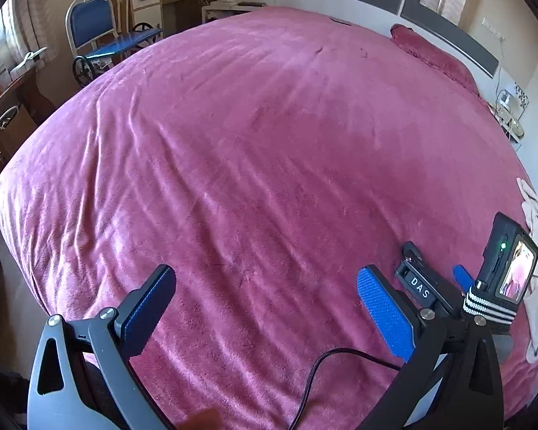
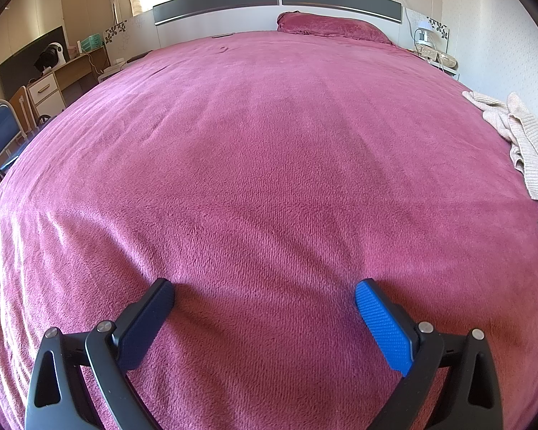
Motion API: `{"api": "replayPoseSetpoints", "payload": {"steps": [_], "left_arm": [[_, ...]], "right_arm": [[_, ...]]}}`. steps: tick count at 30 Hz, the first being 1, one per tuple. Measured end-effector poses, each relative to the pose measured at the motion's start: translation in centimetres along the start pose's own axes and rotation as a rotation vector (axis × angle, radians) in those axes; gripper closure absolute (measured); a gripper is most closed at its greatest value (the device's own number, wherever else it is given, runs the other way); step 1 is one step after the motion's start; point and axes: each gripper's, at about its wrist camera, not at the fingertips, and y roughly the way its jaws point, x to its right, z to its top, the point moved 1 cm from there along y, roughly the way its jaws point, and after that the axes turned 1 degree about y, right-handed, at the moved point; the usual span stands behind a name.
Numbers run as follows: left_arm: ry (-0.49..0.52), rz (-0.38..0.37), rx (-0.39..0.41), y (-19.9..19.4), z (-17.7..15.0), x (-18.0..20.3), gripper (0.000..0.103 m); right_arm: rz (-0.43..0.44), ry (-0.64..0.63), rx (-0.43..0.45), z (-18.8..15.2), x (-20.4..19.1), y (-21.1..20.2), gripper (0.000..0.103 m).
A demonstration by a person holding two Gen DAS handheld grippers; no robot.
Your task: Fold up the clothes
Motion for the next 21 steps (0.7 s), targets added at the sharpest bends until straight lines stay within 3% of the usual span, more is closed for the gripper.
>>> {"api": "replayPoseSetpoints", "payload": {"steps": [8, 13, 21], "left_arm": [[0.015, 0.021, 0.006, 0.7, -0.7, 0.9, 0.0], [0.007, -0.004, -0.007, 0.9, -0.6, -0.2, 0.0], [0.073, 0.02, -0.01, 1.7, -1.2, 0.3, 0.0]], "right_arm": [[0.0, 0.0, 0.0, 0.0, 0.0, 0.0, 0.0], [0.0, 0.0, -0.002, 0.0, 0.0, 0.0, 0.0], [0.0, 0.0, -0.003, 0.0, 0.1, 0.1, 0.0]]}}
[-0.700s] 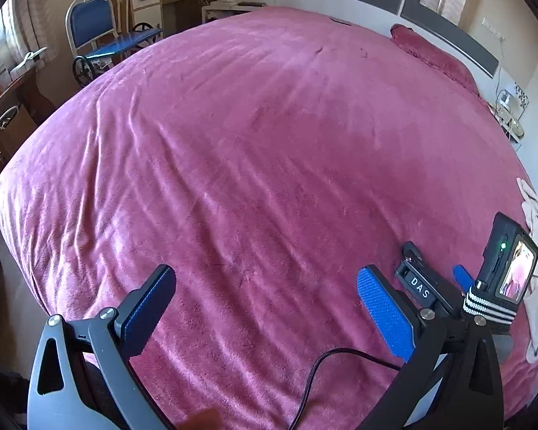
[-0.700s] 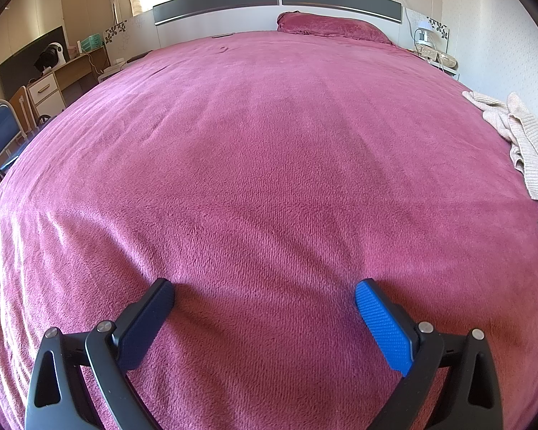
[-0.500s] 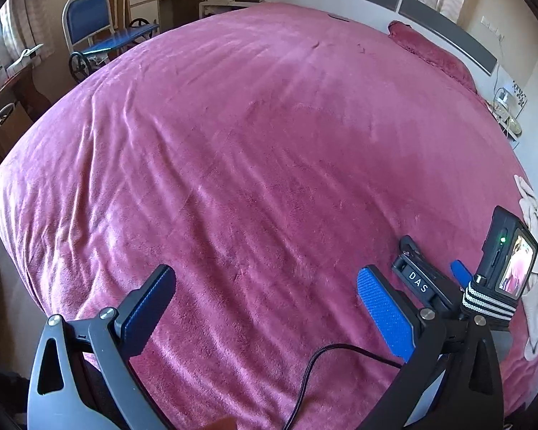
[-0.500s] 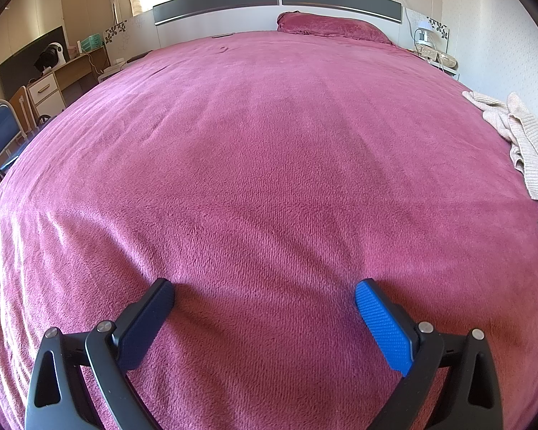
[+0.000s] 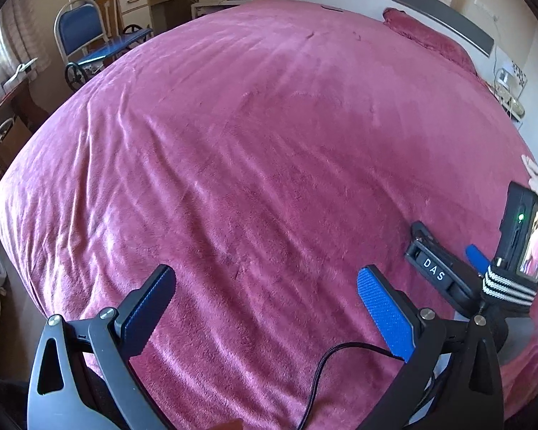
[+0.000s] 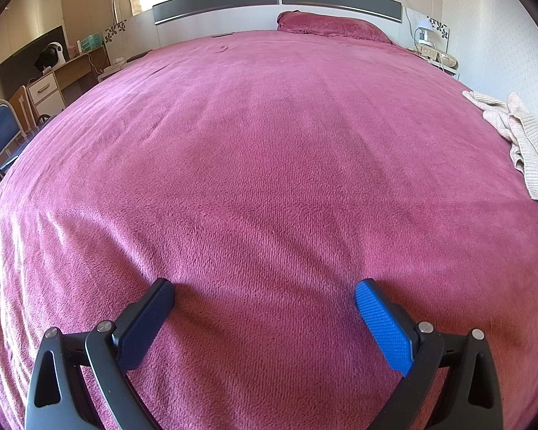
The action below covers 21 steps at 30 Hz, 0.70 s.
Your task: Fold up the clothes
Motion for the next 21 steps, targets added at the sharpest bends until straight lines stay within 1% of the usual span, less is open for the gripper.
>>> {"api": "replayPoseSetpoints", "payload": {"steps": [4, 12, 16, 21], "left_arm": [[0.026, 0.015, -0.004, 0.5, -0.2, 0.2, 0.0], [0.025, 0.006, -0.019, 1.8, 0.2, -0.2, 0.0], [0.02, 0.005, -0.02, 1.8, 0.2, 0.9, 0.0], [0.044, 0.013, -0.033, 2.6, 0.1, 1.5, 0.0]], "right_arm": [[0.0, 0.0, 0.0, 0.0, 0.0, 0.0, 0.0], [0.0, 0.0, 0.0, 0.0, 0.0, 0.0, 0.0], [0.0, 0.0, 0.0, 0.0, 0.0, 0.0, 0.0], [0.0, 0.0, 0.0, 0.0, 0.0, 0.0, 0.0]]}}
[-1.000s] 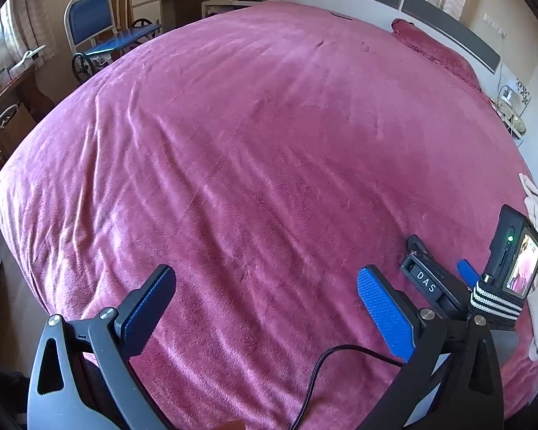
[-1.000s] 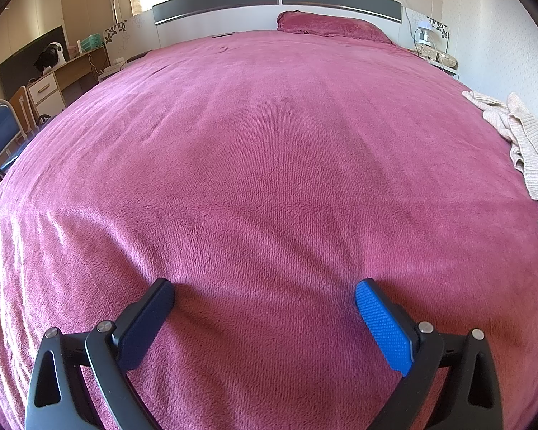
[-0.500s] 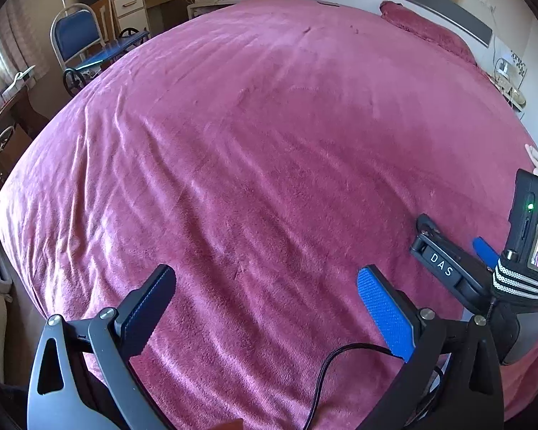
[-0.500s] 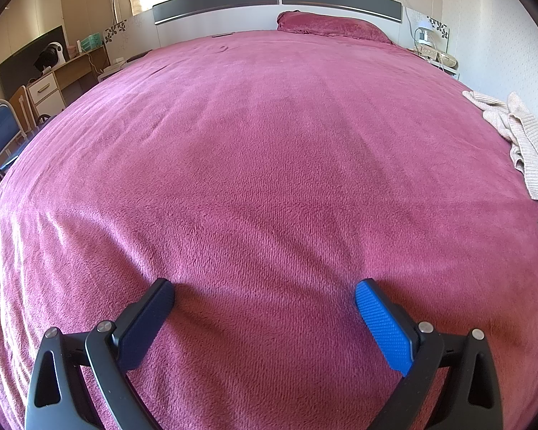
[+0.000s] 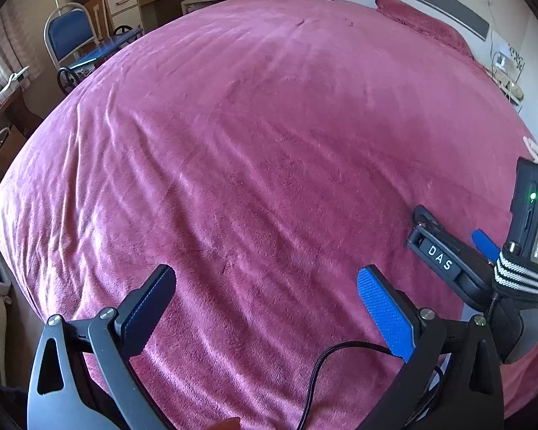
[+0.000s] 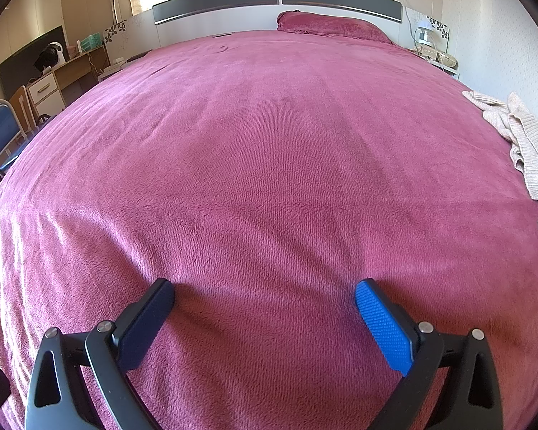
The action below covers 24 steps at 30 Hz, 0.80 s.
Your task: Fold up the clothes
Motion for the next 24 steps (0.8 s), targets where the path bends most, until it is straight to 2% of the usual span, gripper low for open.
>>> {"api": "replayPoseSetpoints", "payload": {"steps": [10, 12, 19, 24], "left_arm": [[0.023, 0.021, -0.002, 2.1, 0.3, 1.5, 0.0], [0.032, 0.05, 0.002, 2.6, 0.6, 1.3, 0.0], [0.019, 0.042, -0.012, 3.0, 1.6, -0.6, 0.0], [0.032, 0.047, -0.023, 3.6, 1.6, -0.3, 0.0]], "right_arm": [[0.0, 0.0, 0.0, 0.0, 0.0, 0.0, 0.0], [0.0, 0.0, 0.0, 0.0, 0.0, 0.0, 0.0], [0.0, 0.0, 0.0, 0.0, 0.0, 0.0, 0.0], [0.0, 0.0, 0.0, 0.0, 0.0, 0.0, 0.0]]}}
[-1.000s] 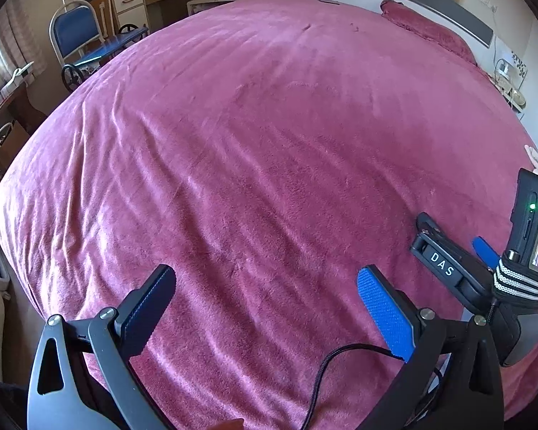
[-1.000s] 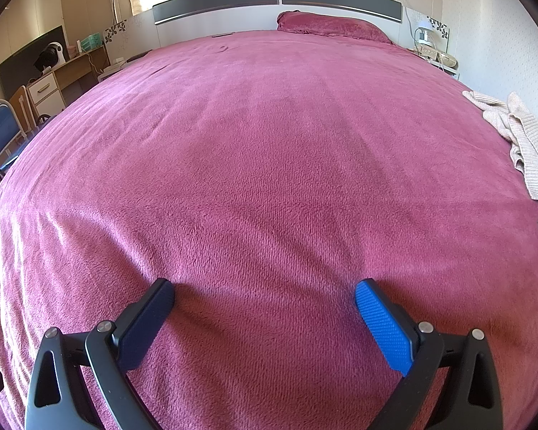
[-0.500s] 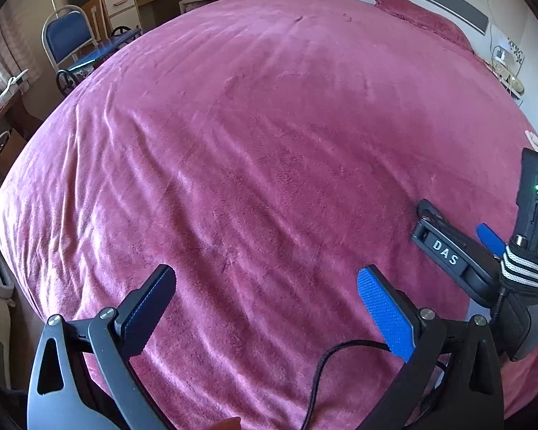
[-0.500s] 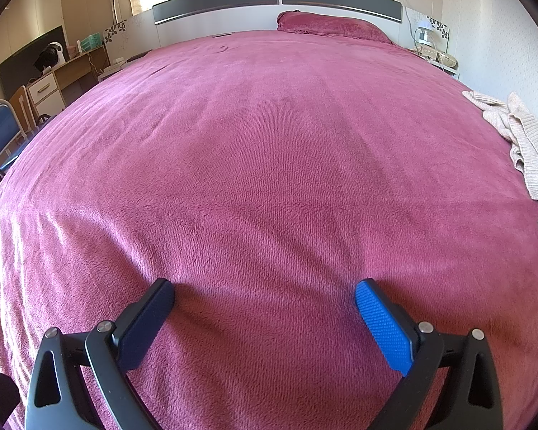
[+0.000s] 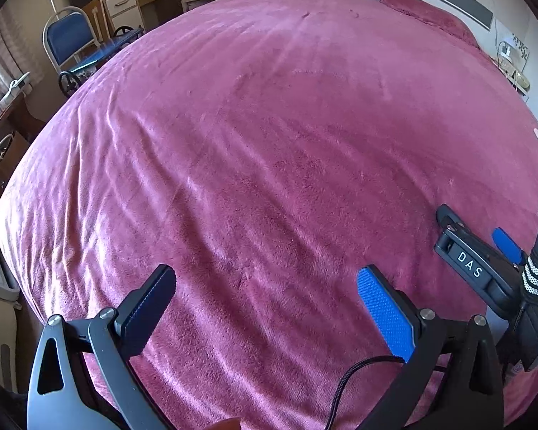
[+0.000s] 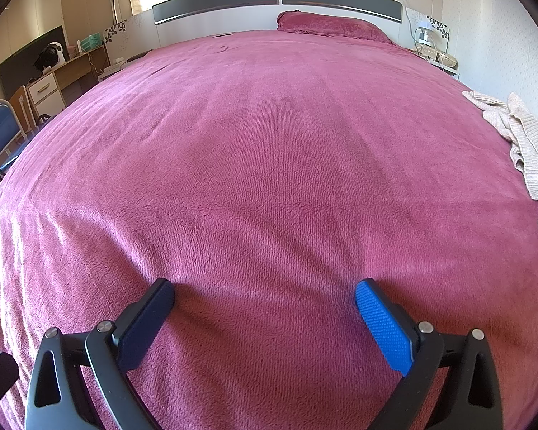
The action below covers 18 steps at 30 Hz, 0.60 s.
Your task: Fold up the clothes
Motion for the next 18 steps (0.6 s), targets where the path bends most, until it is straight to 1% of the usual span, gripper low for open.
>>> {"api": "replayPoseSetpoints", "payload": {"steps": [2, 9, 14, 17, 18], "left_arm": [[-0.001, -0.009, -0.005, 0.2, -0.2, 0.2, 0.0], [0.025, -0.005, -0.015, 0.9, 0.0, 1.1, 0.0], [0.019, -0.015, -0.014, 1.1, -0.2, 1.1, 0.0], [0.022, -0.007, -0.018, 1.4, -0.2, 1.3, 0.0], [0.021, -0.014, -0.017, 1.0, -0.7, 1.0, 0.0]], "right_arm": [[0.0, 0.0, 0.0, 0.0, 0.0, 0.0, 0.0], [0.0, 0.0, 0.0, 0.0, 0.0, 0.0, 0.0], [0.0, 0.0, 0.0, 0.0, 0.0, 0.0, 0.0], [0.0, 0.0, 0.0, 0.0, 0.0, 0.0, 0.0], [0.0, 0.0, 0.0, 0.0, 0.0, 0.0, 0.0]]}}
